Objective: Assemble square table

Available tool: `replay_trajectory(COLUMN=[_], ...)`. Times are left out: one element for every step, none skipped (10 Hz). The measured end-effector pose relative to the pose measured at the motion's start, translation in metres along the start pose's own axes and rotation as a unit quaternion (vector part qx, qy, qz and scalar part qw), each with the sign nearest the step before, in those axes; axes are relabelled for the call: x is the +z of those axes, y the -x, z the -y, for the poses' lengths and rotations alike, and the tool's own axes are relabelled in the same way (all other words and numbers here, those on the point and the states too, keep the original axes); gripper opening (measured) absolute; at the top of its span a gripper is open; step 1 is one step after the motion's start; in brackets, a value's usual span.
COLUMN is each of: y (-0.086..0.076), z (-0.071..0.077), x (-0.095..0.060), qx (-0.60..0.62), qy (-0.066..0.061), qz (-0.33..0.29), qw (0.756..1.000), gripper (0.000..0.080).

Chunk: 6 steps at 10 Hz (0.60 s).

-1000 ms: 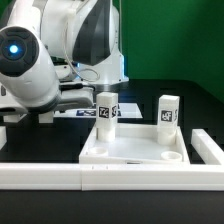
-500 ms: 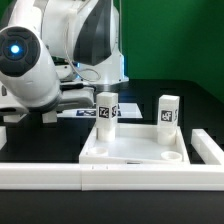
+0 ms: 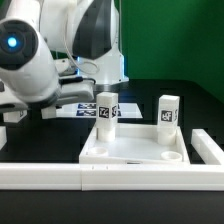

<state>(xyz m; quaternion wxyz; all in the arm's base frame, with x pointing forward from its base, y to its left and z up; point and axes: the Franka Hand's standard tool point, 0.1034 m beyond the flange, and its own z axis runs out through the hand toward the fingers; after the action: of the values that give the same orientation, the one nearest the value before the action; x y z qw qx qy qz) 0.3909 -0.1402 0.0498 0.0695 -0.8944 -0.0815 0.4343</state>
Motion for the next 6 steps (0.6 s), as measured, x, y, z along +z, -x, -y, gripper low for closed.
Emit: replay_trajectory(y=[0.005,0.014,0.012,0.005,0.007,0.007], z=[-0.001,0.006,0.012,0.008,0.006,0.007], x=[-0.024,-0.051,-0.069,-0.070,-0.069,-0.073], qx=[-0.029,-0.032,-0.038,-0.042,-0.038,-0.038], qy=[0.006,0.006,0.021,0.027,0.026,0.028], qz=[-0.024,-0.019,-0.041,-0.102,-0.157,-0.186], qw=[0.999,0.999,0.998,0.994,0.987,0.981], gripper=[0.0287,0.0287,0.0287,0.0287,0.0287,0.0287])
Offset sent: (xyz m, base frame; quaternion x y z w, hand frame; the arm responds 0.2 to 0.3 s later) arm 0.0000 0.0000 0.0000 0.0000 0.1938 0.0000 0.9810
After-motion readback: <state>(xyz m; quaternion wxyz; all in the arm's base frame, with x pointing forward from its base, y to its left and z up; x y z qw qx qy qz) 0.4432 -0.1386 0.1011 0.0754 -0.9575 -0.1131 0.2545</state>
